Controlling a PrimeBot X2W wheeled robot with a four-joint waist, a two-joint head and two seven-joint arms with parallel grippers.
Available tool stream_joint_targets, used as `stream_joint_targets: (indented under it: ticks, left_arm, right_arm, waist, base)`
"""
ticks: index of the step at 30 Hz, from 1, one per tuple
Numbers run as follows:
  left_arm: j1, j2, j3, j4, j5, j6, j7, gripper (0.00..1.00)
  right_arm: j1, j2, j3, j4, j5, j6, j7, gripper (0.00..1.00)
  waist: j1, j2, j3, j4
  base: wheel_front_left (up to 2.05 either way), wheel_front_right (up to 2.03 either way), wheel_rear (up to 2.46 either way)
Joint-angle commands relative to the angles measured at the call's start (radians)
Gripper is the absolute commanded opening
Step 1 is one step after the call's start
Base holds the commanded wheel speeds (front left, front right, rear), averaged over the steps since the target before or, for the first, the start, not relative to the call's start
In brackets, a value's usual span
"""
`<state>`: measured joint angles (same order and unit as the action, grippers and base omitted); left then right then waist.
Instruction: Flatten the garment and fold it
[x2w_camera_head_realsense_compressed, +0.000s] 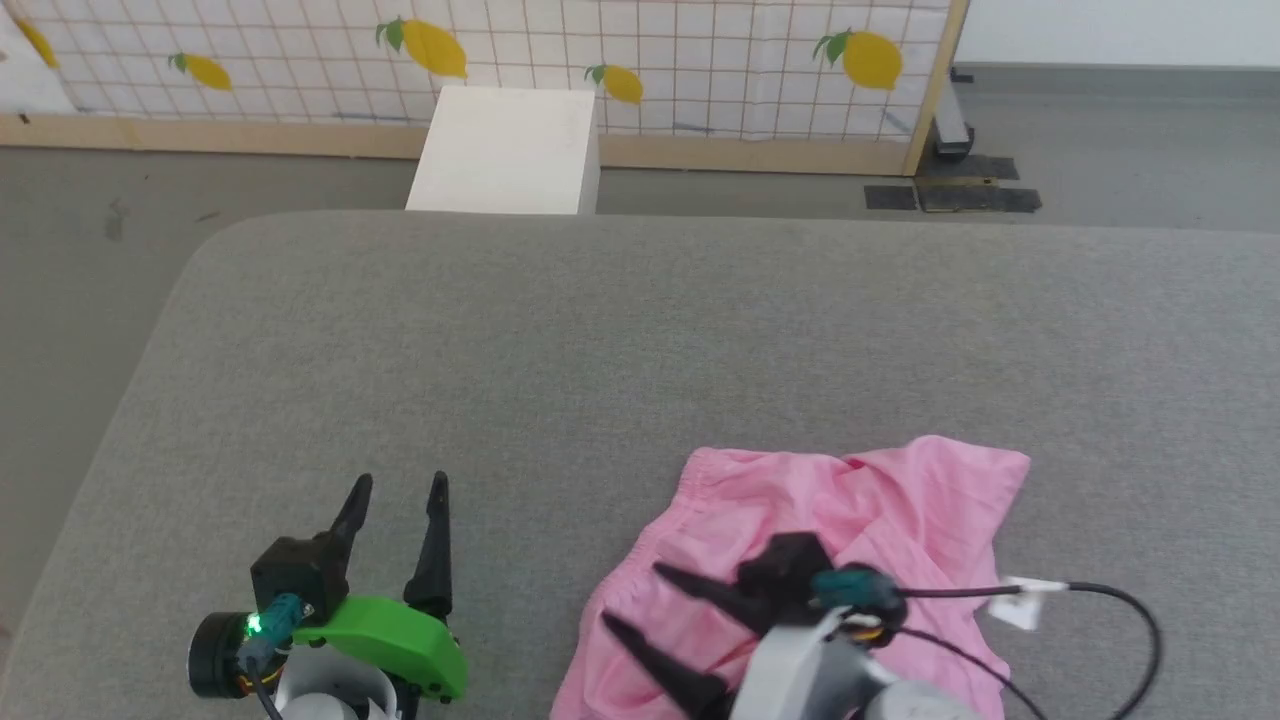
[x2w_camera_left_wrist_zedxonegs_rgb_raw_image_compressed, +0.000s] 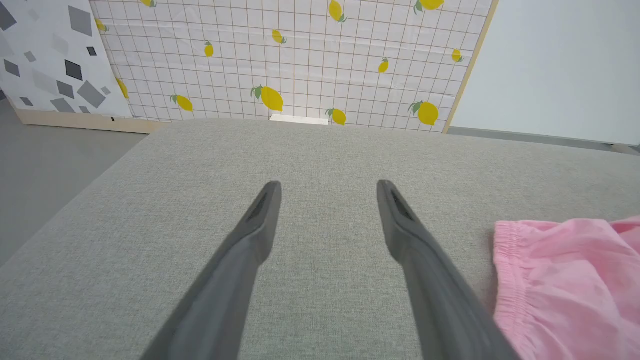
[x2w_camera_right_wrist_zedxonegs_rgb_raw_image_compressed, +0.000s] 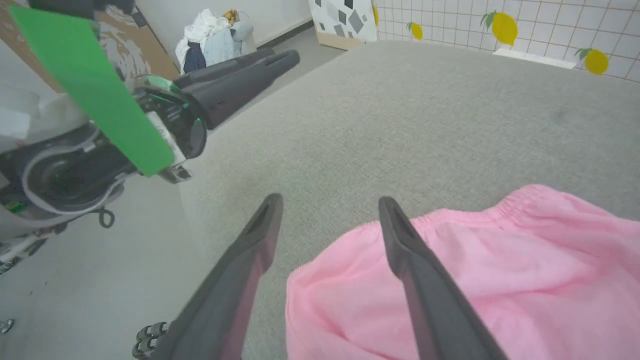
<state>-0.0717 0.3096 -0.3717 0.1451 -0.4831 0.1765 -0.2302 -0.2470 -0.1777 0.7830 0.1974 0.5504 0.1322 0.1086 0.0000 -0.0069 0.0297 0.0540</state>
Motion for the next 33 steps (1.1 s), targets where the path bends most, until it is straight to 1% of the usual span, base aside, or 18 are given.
stream_joint_targets:
  ticks: [1,3,6,10,15,19,23,27,28,29,30,33]
  left_arm:
    - [0.008,0.007,0.003,-0.003,-0.007,0.006,0.002,1.00]
    - [0.013,0.009,0.003,-0.006,-0.008,0.009,0.004,1.00]
    - [0.018,0.010,0.001,-0.009,-0.009,0.012,0.006,1.00]
    - [0.025,0.007,-0.006,-0.013,-0.009,0.018,0.009,1.00]
    - [0.029,0.006,-0.013,-0.018,-0.010,0.019,0.010,1.00]
    - [0.020,0.005,-0.020,-0.021,-0.009,0.016,0.011,1.00]
    - [0.006,0.004,-0.023,-0.018,-0.009,0.009,0.007,1.00]
    - [-0.006,0.000,-0.027,-0.012,-0.009,0.006,0.003,1.00]
    - [-0.009,-0.001,-0.028,-0.011,-0.008,0.006,0.003,1.00]
    - [-0.011,-0.002,-0.029,-0.010,-0.008,0.006,0.003,1.00]
    - [-0.013,-0.001,-0.028,-0.008,-0.009,0.006,0.002,1.00]
    - [-0.014,0.001,-0.024,-0.002,-0.012,0.005,-0.001,1.00]
  right_arm:
    - [0.023,-0.010,-0.035,-0.017,-0.016,-0.002,-0.010,1.00]
    - [0.044,-0.020,-0.094,-0.036,-0.032,-0.002,-0.001,1.00]
    - [0.080,-0.042,-0.201,-0.046,-0.052,-0.002,0.045,1.00]
    - [0.130,-0.081,-0.334,-0.039,-0.071,-0.002,0.134,1.00]
    - [0.164,-0.120,-0.442,-0.030,-0.075,-0.002,0.256,1.00]
    - [0.142,-0.134,-0.469,-0.012,-0.059,-0.002,0.327,1.00]
    - [0.086,-0.138,-0.446,0.021,-0.036,-0.002,0.377,1.00]
    - [0.022,-0.139,-0.408,0.080,-0.014,-0.002,0.415,1.00]
    - [0.012,-0.140,-0.398,0.090,-0.008,-0.002,0.420,0.72]
    - [0.003,-0.142,-0.390,0.097,-0.002,-0.002,0.423,0.38]
    - [-0.007,-0.144,-0.378,0.103,0.006,-0.002,0.426,0.00]
    - [-0.028,-0.154,-0.358,0.105,0.023,-0.002,0.422,0.00]
  waist:
    - [0.0000,0.0069,-0.011,-0.014]
    - [0.0000,0.0069,-0.017,-0.022]
    - [0.0000,0.0069,-0.025,-0.030]
    - [0.0000,0.0069,-0.035,-0.033]
    - [0.0000,0.0069,-0.034,-0.030]
    - [0.0000,0.0069,-0.018,-0.020]
    - [0.0000,0.0069,0.003,-0.009]
    - [0.0000,0.0069,0.022,0.006]
    - [0.0000,0.0069,0.025,0.010]
    - [0.0000,0.0069,0.028,0.014]
    - [0.0000,0.0069,0.031,0.016]
    - [0.0000,0.0069,0.034,0.018]
  base:
    - [0.00,0.00,0.00]
    - [0.00,0.00,0.00]
    - [0.00,0.00,0.00]
    - [0.00,0.00,0.00]
    - [0.00,0.00,0.00]
    - [0.00,0.00,0.00]
    - [0.00,0.00,0.00]
    - [0.00,0.00,0.00]
    - [0.00,0.00,0.00]
    - [0.00,0.00,0.00]
    - [0.00,0.00,0.00]
    - [0.00,0.00,0.00]
